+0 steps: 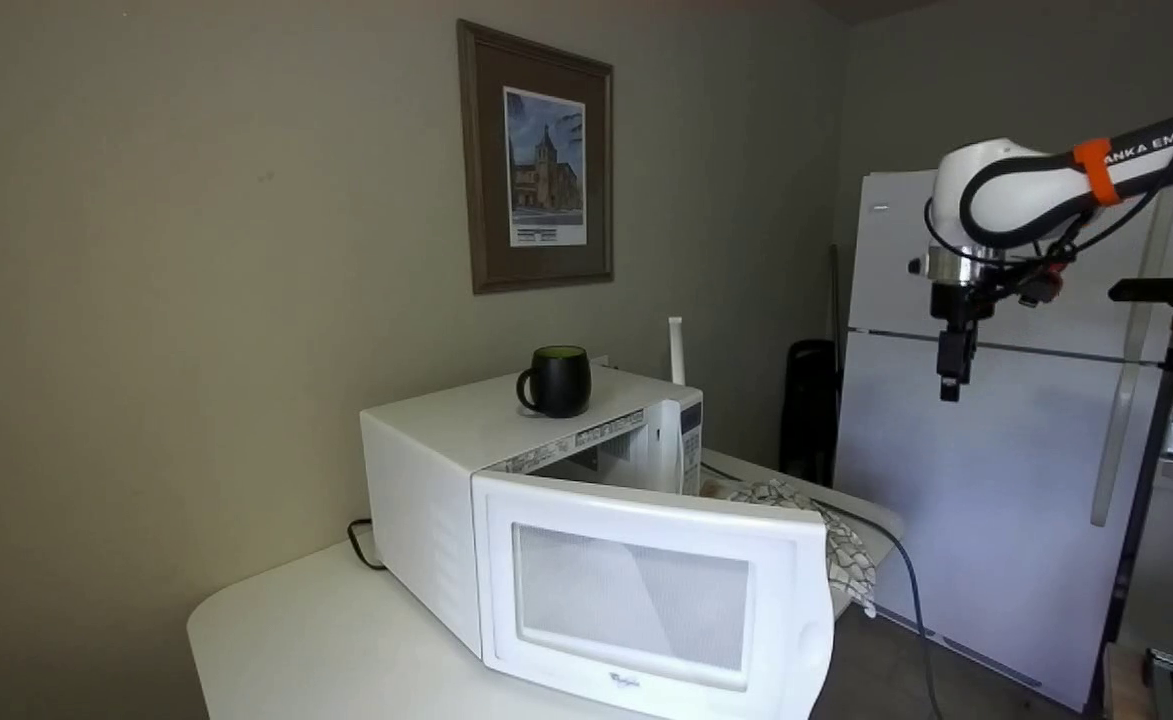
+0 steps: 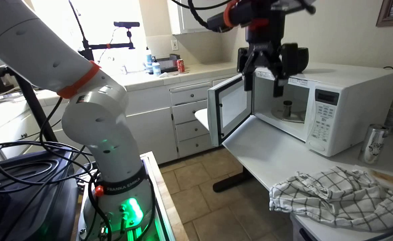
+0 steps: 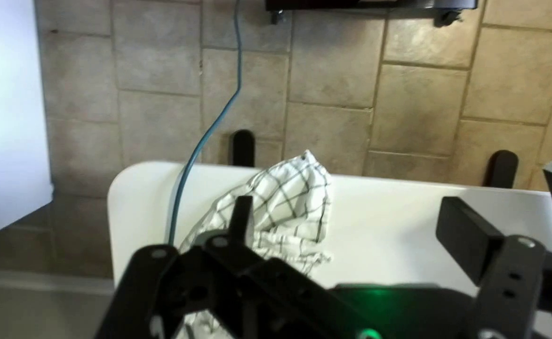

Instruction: Close the microwave door

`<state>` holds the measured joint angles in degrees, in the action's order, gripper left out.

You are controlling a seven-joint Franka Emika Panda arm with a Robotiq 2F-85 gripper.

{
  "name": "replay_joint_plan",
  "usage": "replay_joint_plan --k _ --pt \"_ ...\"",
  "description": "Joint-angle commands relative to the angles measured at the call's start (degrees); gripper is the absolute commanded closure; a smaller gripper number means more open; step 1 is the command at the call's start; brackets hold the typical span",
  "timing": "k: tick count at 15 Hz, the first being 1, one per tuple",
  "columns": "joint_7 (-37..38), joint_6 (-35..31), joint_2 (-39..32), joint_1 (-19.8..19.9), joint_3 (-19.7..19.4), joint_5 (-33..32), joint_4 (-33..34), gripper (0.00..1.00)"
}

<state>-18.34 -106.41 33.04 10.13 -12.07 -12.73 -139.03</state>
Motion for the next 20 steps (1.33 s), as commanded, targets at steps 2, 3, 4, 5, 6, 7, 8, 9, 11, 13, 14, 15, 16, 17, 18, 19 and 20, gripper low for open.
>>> replay_joint_plan --k 2,3,4,5,6,7,8,9,11,13,14,15,16,17,18,19,20 --pt "-2.6 4.2 -7.9 -5.3 5.7 -4.0 13.4 0.00" --pt "-4.1 3.3 -10.0 -6.9 6.3 -3.4 15.0 0.00" --pt "-5.7 3.3 -11.0 -8.0 6.8 -3.5 16.4 0.00" --pt "-7.3 2.9 -12.2 -9.0 7.3 -3.9 17.3 0.00" --pt "-9.5 2.5 -12.8 -9.7 7.4 -4.5 18.1 0.00" --pt "-5.6 2.0 -9.9 -9.0 7.2 -3.1 15.1 0.00" --pt "-6.8 2.0 -11.2 -9.5 7.5 -3.3 16.2 0.00" --pt "-7.4 2.0 -12.1 -9.8 7.6 -3.5 16.9 0.00" --pt "-8.2 2.0 -12.8 -9.8 7.5 -3.6 17.6 0.00" --pt "-8.7 2.0 -12.8 -9.8 7.4 -3.7 17.7 0.00" --pt "-8.7 2.0 -12.8 -9.8 7.4 -3.7 17.7 0.00" --pt "-8.7 2.0 -12.8 -9.8 7.4 -3.7 17.7 0.00" --pt "-8.7 2.0 -12.8 -9.8 7.4 -3.7 17.7 0.00" --pt "-8.8 2.0 -12.8 -9.8 7.4 -3.7 17.7 0.00" --pt "-6.3 2.2 -13.1 -10.5 8.8 -3.2 17.3 0.00" --pt "-5.5 2.1 -13.0 -11.2 9.4 -2.1 16.9 0.00" --pt "-4.2 2.5 -12.7 -12.6 10.9 -0.3 16.2 0.00"
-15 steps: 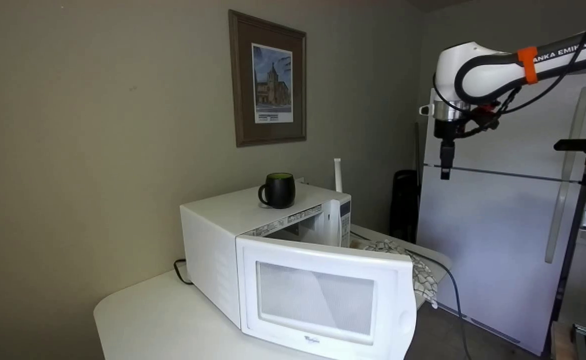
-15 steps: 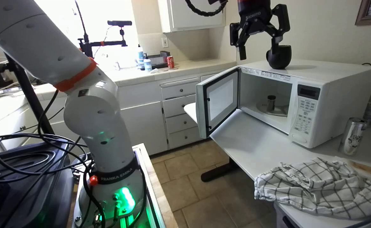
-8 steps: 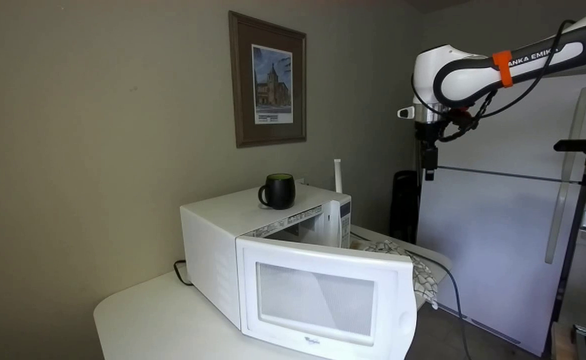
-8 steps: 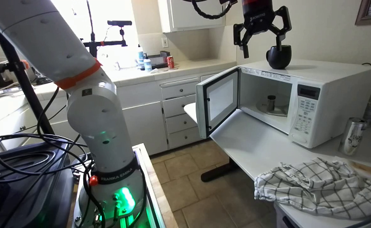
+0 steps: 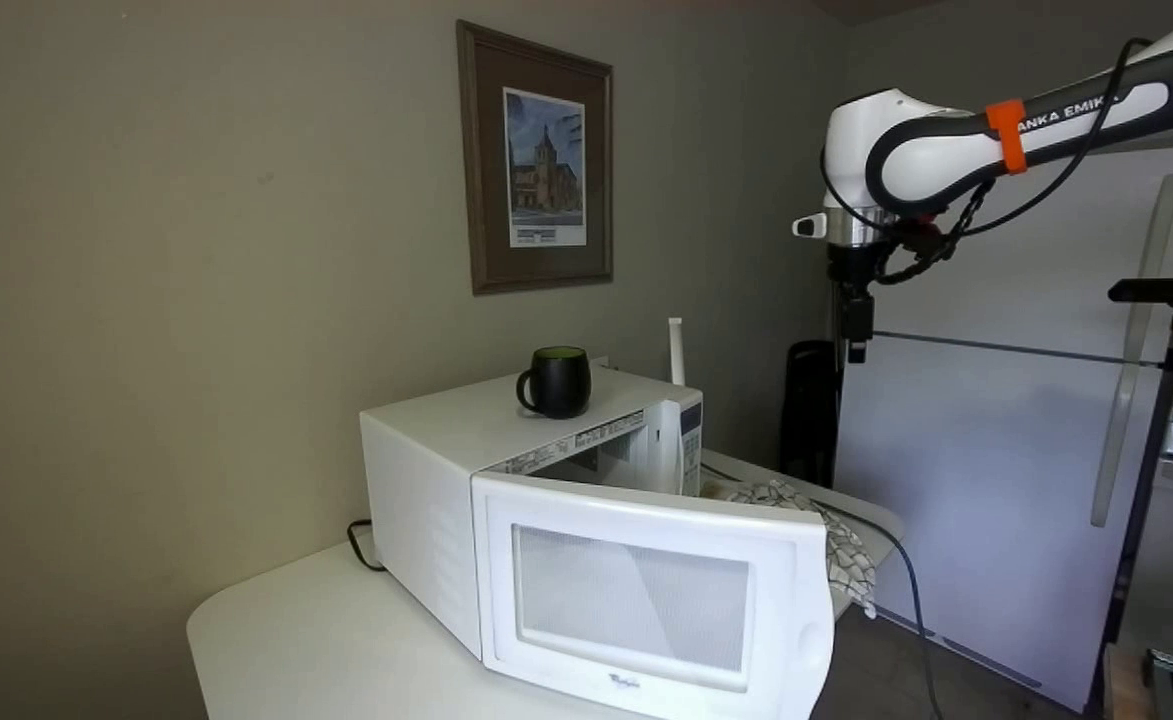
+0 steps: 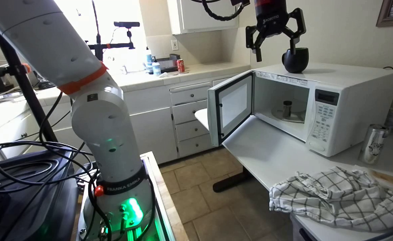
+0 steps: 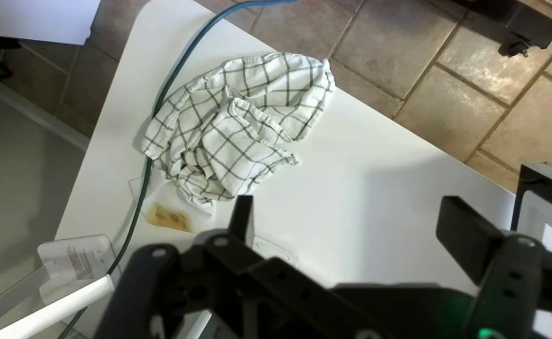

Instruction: Close the microwave door

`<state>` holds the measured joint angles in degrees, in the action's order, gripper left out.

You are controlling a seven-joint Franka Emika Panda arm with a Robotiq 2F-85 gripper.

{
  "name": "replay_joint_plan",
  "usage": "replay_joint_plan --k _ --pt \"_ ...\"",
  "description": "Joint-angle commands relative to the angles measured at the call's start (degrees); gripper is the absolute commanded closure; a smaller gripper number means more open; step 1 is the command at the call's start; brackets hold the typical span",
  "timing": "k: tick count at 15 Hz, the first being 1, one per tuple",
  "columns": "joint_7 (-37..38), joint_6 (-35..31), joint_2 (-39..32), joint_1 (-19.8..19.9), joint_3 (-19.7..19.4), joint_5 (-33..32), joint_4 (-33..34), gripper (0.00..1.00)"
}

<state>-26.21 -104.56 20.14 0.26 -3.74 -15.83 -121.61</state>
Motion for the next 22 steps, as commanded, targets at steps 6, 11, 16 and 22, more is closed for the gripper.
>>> replay_joint_plan --k 6,11,16,22 --pt "6.0 0.9 1.5 -10.6 9.4 12.7 -3.3 0.00" --pt "6.0 0.3 1.3 -12.4 11.1 11.5 -3.6 0.00" --pt "8.1 -1.4 1.4 -13.2 12.3 11.7 -5.5 0.00" --pt "13.9 -7.7 -0.2 -14.6 15.7 11.7 -9.4 0.00"
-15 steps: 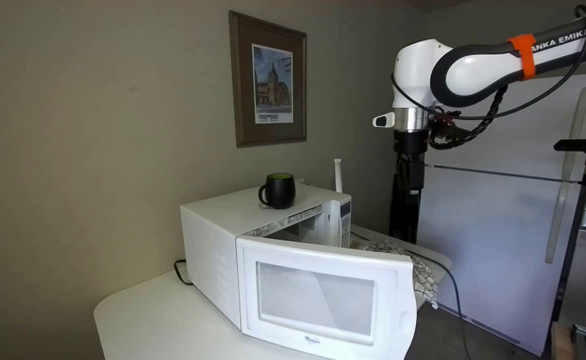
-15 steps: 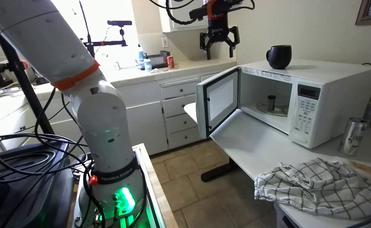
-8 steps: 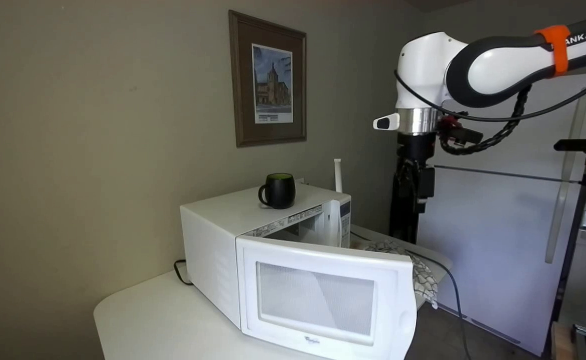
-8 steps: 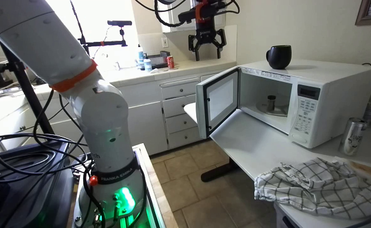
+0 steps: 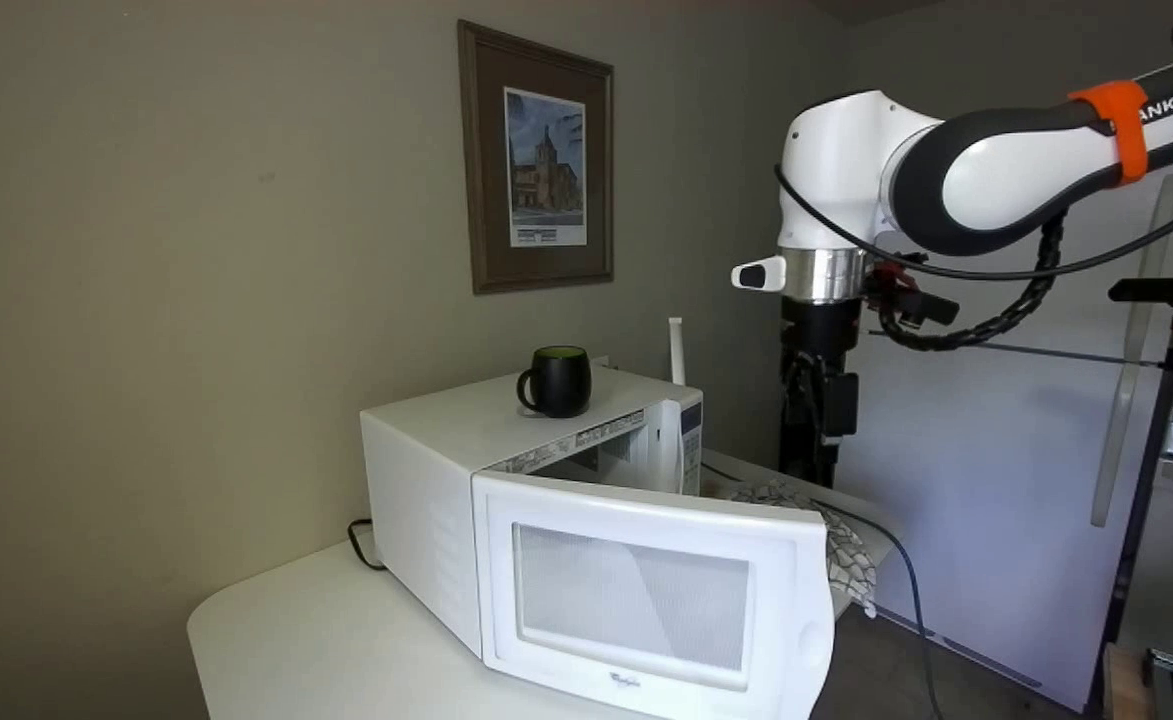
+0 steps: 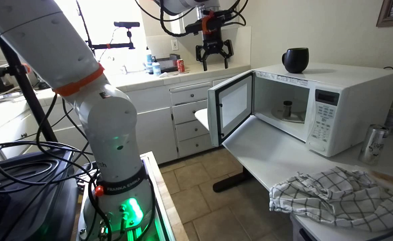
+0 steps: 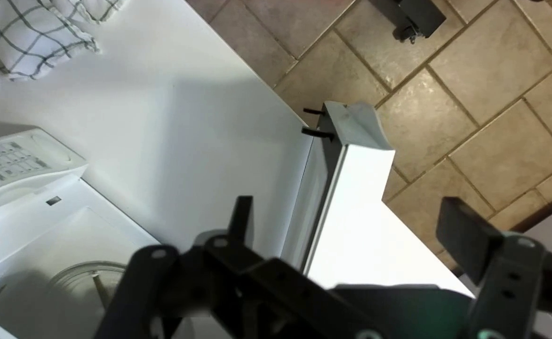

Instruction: Close the microwave door

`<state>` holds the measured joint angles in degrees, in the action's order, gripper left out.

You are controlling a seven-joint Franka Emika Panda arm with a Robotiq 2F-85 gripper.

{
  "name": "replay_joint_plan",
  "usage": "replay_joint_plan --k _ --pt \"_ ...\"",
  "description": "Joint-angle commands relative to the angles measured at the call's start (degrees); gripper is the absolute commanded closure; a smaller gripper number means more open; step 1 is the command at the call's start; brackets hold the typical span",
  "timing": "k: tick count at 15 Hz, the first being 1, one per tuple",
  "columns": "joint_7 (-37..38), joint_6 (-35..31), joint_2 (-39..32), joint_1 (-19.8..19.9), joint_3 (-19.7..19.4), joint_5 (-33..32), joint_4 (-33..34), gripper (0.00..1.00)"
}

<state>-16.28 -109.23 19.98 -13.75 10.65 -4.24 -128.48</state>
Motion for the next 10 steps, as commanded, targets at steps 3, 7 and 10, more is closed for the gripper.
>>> replay_joint_plan --k 3,7,10 --pt "8.3 -5.5 0.3 -0.4 2.8 -1.4 -5.9 0.00" --pt "11.1 -9.8 -1.1 -0.1 4.0 -3.9 -8.3 0.00" --pt "12.8 -12.2 -1.9 0.5 4.0 -7.0 -9.2 0.00"
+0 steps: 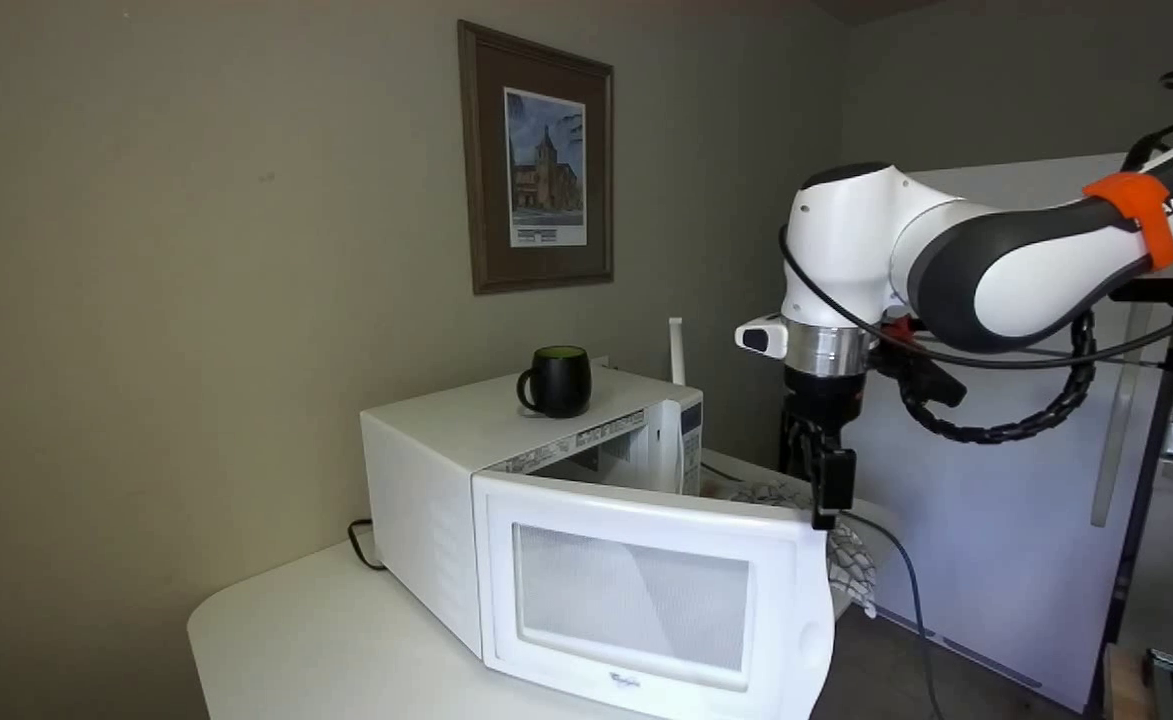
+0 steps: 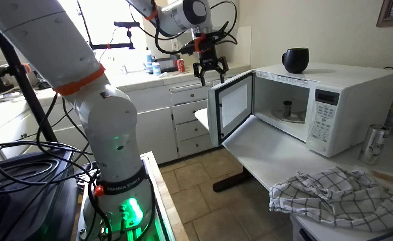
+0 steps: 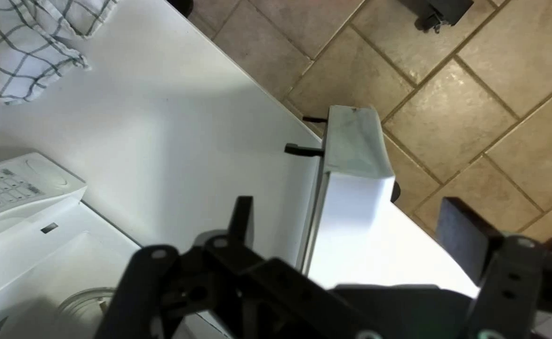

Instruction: Close the microwave door

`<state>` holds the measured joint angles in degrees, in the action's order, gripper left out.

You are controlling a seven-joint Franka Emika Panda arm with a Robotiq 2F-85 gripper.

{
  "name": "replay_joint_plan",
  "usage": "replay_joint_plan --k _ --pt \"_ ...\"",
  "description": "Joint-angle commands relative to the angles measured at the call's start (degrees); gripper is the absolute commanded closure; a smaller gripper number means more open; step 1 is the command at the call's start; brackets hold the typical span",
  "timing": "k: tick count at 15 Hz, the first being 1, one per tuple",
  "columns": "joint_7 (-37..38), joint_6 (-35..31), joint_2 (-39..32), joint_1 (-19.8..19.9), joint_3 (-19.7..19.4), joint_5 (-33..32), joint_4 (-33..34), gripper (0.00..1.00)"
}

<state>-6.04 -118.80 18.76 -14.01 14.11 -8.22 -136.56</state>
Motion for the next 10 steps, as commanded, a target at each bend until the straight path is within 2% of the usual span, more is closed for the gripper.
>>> replay_joint_plan --k 1,8,10 --pt "2.0 -3.7 -1.1 0.9 0.2 -3.8 -1.4 0.00" --pt "-0.2 -5.5 -4.3 1.8 -0.8 -6.8 -0.5 0.00" --pt "3.6 -2.8 -4.4 2.6 0.5 -10.4 0.2 0.00"
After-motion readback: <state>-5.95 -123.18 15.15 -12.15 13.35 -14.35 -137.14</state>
